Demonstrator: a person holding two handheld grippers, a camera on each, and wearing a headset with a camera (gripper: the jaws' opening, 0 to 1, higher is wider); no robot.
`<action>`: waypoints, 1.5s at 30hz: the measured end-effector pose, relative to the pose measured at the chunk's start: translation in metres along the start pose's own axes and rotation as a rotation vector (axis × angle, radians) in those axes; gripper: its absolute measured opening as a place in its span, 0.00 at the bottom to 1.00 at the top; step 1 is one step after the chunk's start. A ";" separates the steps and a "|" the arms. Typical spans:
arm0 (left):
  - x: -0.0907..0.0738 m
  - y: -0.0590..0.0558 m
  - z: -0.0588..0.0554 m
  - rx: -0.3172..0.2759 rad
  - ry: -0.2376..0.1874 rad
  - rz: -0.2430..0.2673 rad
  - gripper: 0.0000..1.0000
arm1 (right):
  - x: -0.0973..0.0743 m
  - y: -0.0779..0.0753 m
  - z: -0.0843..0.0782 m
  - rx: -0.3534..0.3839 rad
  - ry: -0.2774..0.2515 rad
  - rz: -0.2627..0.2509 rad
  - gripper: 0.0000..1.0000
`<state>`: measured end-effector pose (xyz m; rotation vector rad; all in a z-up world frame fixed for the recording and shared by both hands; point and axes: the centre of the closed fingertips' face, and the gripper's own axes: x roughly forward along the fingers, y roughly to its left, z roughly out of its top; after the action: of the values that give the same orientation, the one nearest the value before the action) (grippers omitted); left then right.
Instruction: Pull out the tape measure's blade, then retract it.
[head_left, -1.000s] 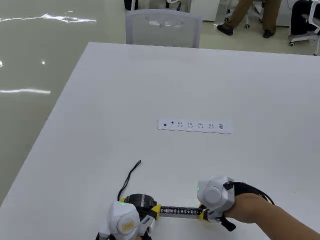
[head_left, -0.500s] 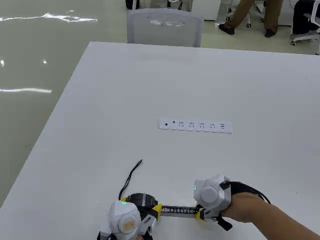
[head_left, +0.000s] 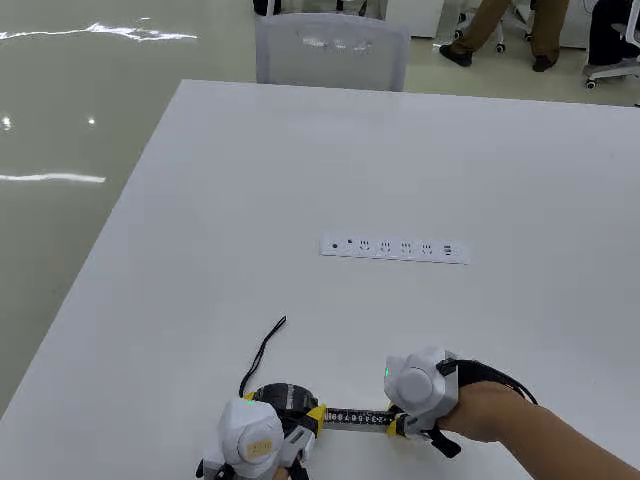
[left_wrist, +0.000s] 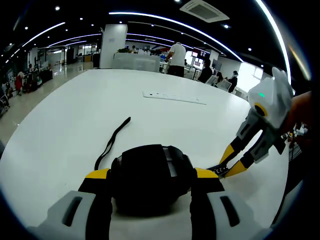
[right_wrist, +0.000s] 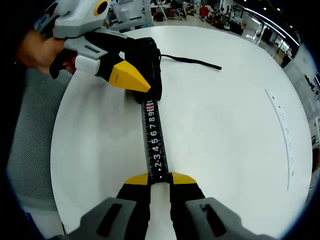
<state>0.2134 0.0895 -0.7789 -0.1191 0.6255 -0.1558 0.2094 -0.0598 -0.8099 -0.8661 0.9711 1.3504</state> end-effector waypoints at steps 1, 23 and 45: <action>-0.001 -0.001 0.001 0.001 0.000 -0.001 0.59 | 0.000 0.001 0.001 -0.001 -0.001 0.000 0.14; 0.003 0.002 -0.003 -0.005 -0.001 -0.004 0.59 | 0.007 0.003 0.011 -0.003 -0.009 0.001 0.14; 0.001 0.000 -0.001 -0.008 -0.004 -0.009 0.59 | 0.014 0.008 0.026 -0.003 -0.023 0.007 0.14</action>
<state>0.2135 0.0897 -0.7801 -0.1301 0.6214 -0.1620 0.2028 -0.0302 -0.8126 -0.8486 0.9554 1.3651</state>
